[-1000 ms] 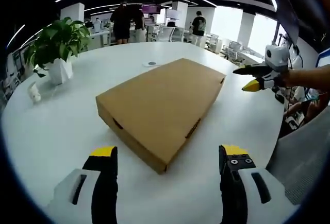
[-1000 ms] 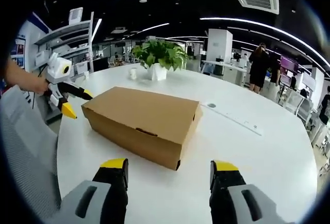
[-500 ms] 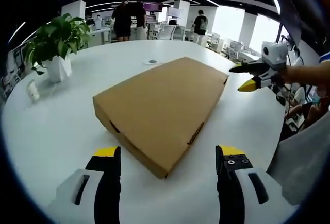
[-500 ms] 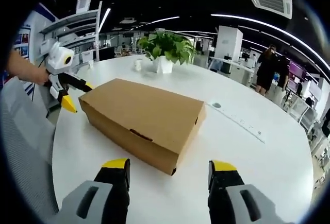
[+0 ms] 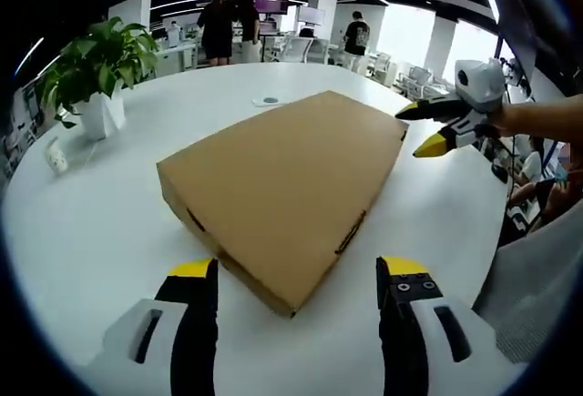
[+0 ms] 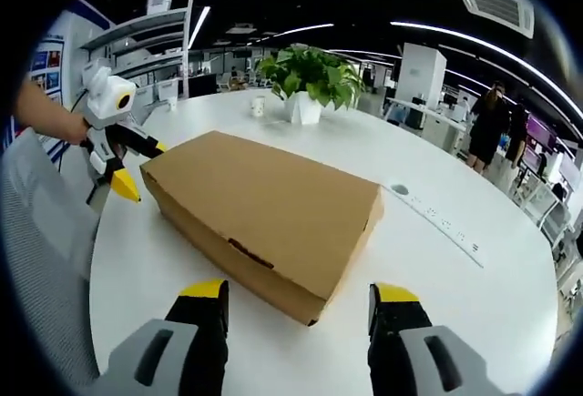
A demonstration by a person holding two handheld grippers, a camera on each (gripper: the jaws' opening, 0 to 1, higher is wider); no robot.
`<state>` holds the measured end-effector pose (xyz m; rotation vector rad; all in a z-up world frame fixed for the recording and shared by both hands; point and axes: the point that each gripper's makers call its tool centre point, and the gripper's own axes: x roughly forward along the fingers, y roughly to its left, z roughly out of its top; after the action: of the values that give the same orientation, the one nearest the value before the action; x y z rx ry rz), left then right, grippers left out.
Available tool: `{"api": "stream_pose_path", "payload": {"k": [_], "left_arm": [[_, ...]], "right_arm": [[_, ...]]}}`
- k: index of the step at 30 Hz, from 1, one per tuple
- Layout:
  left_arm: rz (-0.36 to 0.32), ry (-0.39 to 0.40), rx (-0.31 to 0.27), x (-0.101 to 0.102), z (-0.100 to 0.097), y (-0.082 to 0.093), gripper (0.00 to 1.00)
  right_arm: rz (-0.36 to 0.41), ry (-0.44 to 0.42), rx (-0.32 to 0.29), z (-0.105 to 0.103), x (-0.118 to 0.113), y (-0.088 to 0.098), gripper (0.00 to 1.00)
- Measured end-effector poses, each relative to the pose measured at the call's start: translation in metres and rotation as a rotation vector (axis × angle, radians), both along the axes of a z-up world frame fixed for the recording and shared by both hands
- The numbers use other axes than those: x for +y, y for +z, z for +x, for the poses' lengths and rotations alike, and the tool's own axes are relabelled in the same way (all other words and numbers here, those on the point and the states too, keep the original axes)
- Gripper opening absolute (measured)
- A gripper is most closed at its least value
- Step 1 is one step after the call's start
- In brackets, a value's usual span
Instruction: Operate the shoe box by opening the lid, removing the specified soft item, and placing it in the target area until the item is outside and the box remains undamaged.
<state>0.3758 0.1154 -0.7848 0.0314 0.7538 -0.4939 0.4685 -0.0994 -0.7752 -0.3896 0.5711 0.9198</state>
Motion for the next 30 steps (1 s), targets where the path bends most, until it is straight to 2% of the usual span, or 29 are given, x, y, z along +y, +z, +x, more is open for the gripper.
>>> {"api": "stream_pose_path", "payload": {"k": [11,15,18,30], "left_arm": [[-0.015,0.065,0.001,0.006,0.009,-0.005,0.69],[-0.028,0.091,-0.022,0.011,0.012,-0.004,0.63],[-0.047,0.107,-0.027,0.012,0.012,-0.004,0.61],[-0.015,0.096,-0.036,0.007,0.01,-0.003,0.61]], "right_arm": [[0.008,0.017,0.009,0.004,0.012,-0.004,0.55],[-0.018,0.044,-0.003,0.003,0.016,-0.007,0.54],[-0.006,0.018,0.001,0.005,0.014,-0.006,0.51],[-0.004,-0.006,0.011,0.005,0.015,-0.007,0.5]]}}
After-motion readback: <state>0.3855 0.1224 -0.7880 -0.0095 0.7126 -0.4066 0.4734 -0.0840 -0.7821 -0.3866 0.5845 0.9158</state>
